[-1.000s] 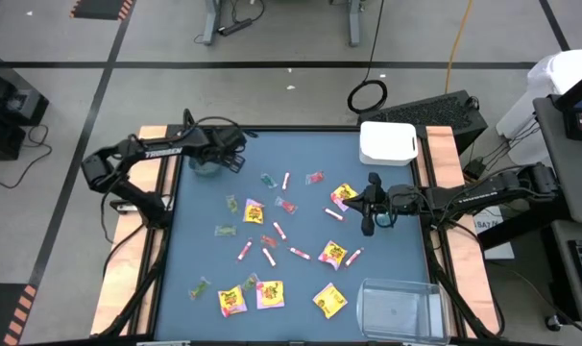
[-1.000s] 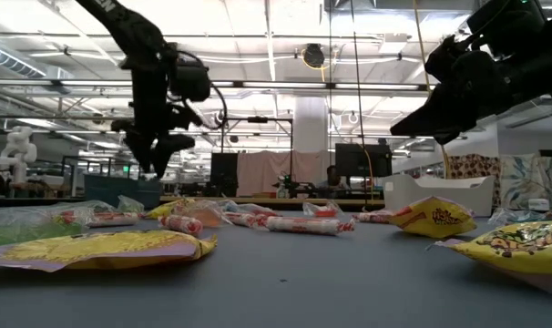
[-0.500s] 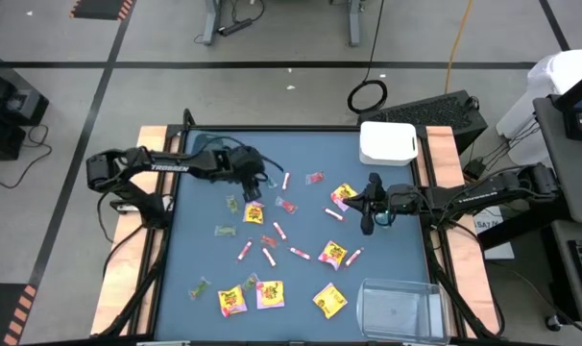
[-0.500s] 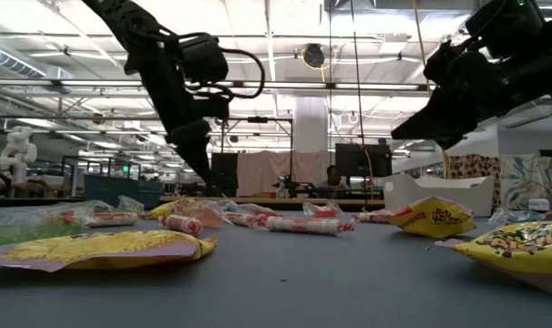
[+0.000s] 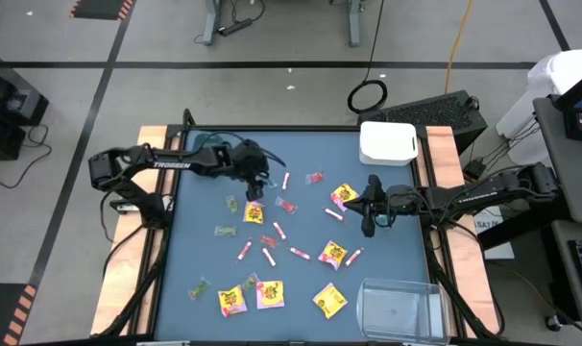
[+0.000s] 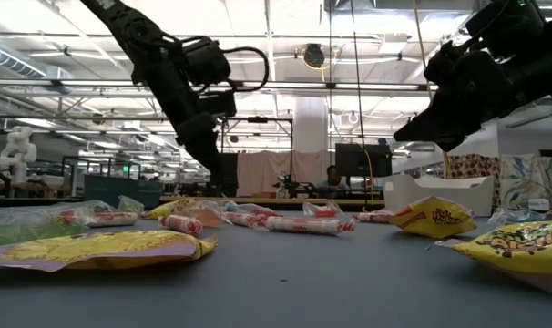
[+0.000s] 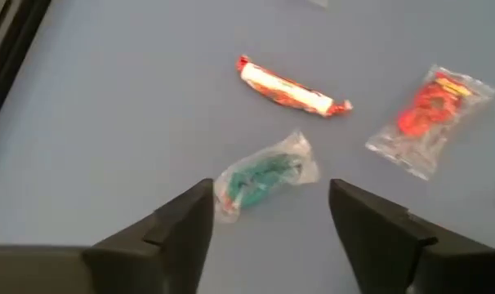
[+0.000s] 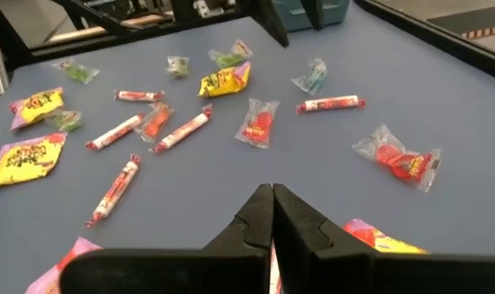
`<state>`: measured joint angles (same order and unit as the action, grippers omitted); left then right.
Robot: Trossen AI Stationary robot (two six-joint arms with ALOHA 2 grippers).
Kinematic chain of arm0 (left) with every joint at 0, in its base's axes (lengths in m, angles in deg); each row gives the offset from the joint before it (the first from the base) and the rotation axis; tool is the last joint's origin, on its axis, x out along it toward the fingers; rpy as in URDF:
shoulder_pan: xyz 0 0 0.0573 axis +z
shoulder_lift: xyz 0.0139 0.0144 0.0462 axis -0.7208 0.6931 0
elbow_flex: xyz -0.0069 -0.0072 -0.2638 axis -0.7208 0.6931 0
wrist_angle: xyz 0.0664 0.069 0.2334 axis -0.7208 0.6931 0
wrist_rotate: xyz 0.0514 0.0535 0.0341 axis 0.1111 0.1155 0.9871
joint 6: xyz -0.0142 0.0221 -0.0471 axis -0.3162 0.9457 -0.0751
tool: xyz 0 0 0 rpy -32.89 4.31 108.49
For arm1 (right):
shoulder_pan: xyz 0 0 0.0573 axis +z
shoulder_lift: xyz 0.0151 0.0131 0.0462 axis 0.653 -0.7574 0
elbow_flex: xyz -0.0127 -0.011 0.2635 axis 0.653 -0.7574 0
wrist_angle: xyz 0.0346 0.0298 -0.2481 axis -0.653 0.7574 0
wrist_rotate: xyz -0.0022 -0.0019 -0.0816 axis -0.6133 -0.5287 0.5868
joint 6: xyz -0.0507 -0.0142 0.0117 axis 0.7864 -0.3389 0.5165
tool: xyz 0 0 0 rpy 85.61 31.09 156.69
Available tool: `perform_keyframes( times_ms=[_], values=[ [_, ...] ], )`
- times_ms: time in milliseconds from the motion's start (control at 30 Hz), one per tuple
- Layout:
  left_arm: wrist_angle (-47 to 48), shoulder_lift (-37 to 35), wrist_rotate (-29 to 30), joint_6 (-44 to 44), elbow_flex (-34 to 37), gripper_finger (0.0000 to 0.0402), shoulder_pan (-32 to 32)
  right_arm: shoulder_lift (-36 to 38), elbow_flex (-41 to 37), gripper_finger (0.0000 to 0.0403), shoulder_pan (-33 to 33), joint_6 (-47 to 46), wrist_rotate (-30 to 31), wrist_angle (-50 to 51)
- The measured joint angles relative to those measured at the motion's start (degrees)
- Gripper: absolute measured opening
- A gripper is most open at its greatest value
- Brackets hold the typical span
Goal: Sort candy
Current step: Put the blue gummy into the white bin
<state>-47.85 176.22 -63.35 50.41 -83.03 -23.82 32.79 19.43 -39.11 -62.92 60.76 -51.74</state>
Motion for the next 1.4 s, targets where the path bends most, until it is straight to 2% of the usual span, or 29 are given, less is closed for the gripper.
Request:
perform_keyframes(
  times_ms=[167, 500, 733, 867, 1200, 1400],
  values=[
    [-3.41, 4.33, -0.09, 0.47, -0.02, 0.0301, 0.23, 0.0, 0.0, 0.0, -0.03, -1.16, -0.04, -0.36],
    [-2.71, 7.64, 1.37, 0.61, 0.04, 0.0302, 0.75, 0.02, 0.0, 0.0, -0.05, 4.03, -0.08, -4.8],
    [-4.4, 8.55, 1.2, 2.66, 0.04, 0.0259, 0.91, 0.02, 0.0, 0.0, -0.05, 6.45, -0.04, -4.31],
    [-3.39, 8.97, -0.16, -1.28, 0.03, 0.0233, 0.72, 0.02, 0.0, 0.0, -0.05, 6.95, -0.02, -2.44],
    [-3.4, 10.7, -0.5, 3.29, -0.04, 0.0205, 0.51, 0.0, 0.0, 0.0, -0.05, 5.29, 0.14, 2.68],
    [-3.94, 10.65, -0.66, 3.05, -0.04, 0.015, 0.4, 0.01, 0.0, 0.0, -0.05, 5.4, 0.14, 2.8]
  ],
)
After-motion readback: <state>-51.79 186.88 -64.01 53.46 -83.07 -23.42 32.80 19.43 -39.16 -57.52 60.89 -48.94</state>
